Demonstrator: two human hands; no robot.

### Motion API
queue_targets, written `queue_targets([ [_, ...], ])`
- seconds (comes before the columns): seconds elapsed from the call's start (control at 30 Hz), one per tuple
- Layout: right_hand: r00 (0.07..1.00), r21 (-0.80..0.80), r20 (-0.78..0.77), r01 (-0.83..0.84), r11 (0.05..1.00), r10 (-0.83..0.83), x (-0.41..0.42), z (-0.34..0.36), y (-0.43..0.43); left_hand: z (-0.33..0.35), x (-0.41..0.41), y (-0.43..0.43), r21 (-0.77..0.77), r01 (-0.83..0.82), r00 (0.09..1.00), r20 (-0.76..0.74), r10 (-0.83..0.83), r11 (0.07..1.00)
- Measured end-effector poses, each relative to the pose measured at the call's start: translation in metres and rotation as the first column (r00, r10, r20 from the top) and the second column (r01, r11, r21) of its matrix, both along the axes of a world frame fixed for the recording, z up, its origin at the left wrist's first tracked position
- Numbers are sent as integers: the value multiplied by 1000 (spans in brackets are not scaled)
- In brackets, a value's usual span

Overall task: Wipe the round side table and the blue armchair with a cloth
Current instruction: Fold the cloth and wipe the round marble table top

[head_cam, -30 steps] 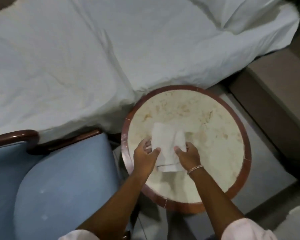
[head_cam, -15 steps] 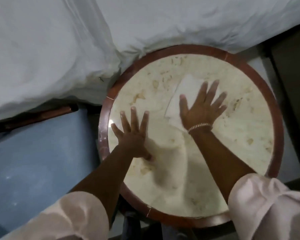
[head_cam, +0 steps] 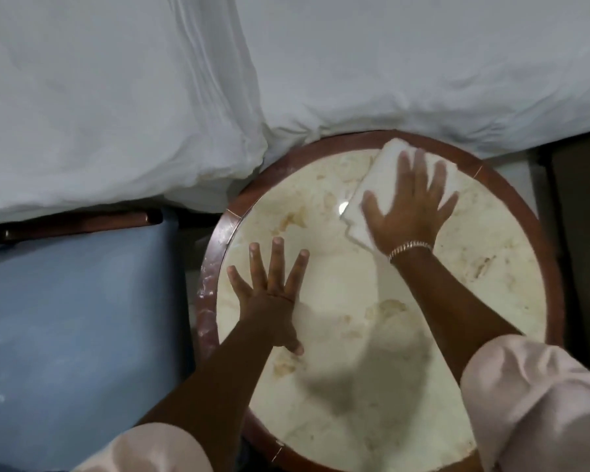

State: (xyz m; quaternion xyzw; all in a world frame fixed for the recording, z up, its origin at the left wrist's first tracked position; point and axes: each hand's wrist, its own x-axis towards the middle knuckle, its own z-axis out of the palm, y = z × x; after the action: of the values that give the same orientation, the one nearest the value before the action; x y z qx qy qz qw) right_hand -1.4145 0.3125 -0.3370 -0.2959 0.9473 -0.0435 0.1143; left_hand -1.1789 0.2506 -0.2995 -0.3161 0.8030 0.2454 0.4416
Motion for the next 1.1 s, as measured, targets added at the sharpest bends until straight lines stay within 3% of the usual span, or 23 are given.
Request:
queue_targets([
  [0.07, 988, -11, -14, 156, 988, -156, 6, 5, -42, 0, 1, 0, 0, 7, 1000, 11, -7, 1000],
  [0.1, 992, -16, -1, 127, 992, -127, 19, 6, -62, 0, 0, 0, 0, 9, 1000, 22, -9, 1000],
  [0.2, 943, -35, 52, -327, 944, 329, 77, 6, -91, 1, -2, 1, -1, 12, 998, 63, -12, 1000],
  [0.27, 885, -42, 19, -464, 885, 465, 83, 1, -88, 1, -2, 1, 1, 3, 998, 69, -3, 1000],
  [0.33, 943, -61, -13, -333, 941, 333, 54, -2, -76, 2, -1, 0, -14, 2, 999, 51, -2, 1000],
  [0.43, 996, -20, -76, 39, 999, -41, 4, -6, -40, 2, 0, 0, -19, 7, 1000, 21, -7, 1000],
  [0.53, 890, -54, -46, 451, 891, -453, -5, 0, -37, 1, 1, 1, -28, 21, 999, 40, -20, 999],
  [0.57, 859, -42, -37, 510, 859, -511, 9, 3, -49, 1, 0, 1, -24, 17, 999, 50, -15, 1000],
  [0.6, 883, -26, -17, 469, 883, -470, 28, 6, -62, 1, -1, 1, -18, 9, 998, 62, -8, 1000],
  [0.67, 998, -25, 38, 44, 999, -43, 75, 4, -85, 2, -2, 1, -7, 16, 995, 98, -15, 1000],
  [0.73, 909, -68, 30, -414, 908, 416, 106, 3, -96, -1, -3, 1, 6, 30, 991, 130, -30, 1000],
  [0.8, 854, -106, 9, -517, 850, 520, 92, 1, -101, -2, -3, 1, 13, 4, 993, 121, -5, 1000],
  [0.87, 902, -103, 22, -426, 899, 430, 64, -2, -88, -2, -3, 1, -6, -10, 996, 84, 11, 1000],
  [0.97, 992, -85, -46, -121, 989, 117, 17, -8, -34, -2, -1, 3, -34, 8, 999, 34, -7, 999],
  [1.1, 971, -68, -84, 219, 973, -224, -42, -2, 88, -4, 0, 0, -31, 27, 999, 42, -26, 999],
])
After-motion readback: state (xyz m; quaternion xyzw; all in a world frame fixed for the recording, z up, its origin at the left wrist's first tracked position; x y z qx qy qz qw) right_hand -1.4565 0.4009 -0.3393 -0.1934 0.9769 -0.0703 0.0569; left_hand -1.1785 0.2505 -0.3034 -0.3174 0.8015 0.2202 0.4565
